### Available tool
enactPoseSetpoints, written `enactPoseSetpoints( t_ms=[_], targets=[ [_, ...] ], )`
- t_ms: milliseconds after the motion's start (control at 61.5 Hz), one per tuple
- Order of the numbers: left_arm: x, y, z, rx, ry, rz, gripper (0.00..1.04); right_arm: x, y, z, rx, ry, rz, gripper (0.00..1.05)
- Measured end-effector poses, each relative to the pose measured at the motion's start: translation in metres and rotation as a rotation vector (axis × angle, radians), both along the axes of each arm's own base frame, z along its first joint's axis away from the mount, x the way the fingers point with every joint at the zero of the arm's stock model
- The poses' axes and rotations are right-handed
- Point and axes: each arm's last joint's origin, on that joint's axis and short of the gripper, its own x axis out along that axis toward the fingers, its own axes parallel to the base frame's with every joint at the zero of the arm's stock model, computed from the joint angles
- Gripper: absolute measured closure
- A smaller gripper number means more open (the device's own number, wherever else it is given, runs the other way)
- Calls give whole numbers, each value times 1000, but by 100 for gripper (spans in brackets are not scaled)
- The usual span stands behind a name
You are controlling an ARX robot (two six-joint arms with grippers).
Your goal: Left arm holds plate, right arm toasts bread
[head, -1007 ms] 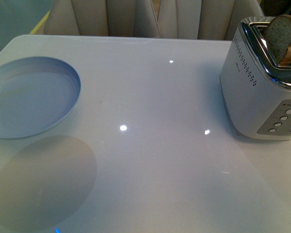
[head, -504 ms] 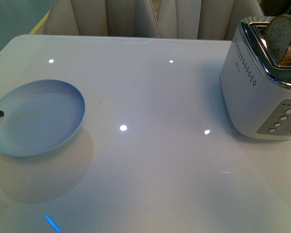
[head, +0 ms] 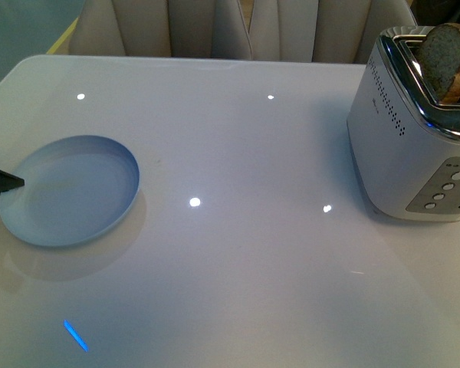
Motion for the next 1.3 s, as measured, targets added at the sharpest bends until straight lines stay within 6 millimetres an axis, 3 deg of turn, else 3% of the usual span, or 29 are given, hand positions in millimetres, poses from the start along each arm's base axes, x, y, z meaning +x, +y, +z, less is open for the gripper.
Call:
enactPoseSetpoints(
  t_ms=[601, 975, 1186, 1300],
  targets=[
    [2, 0, -10, 8, 10, 2, 101, 0, 0, 0, 0, 0, 0, 9],
    [2, 0, -9, 11, 5, 0, 43, 0, 0, 0, 0, 0, 0, 9],
    [3, 4, 5, 32, -22, 9, 8, 0, 0, 0, 0, 0, 0, 9],
    [2, 11, 21, 53, -48, 30, 8, 0, 0, 0, 0, 0, 0, 9]
  ],
)
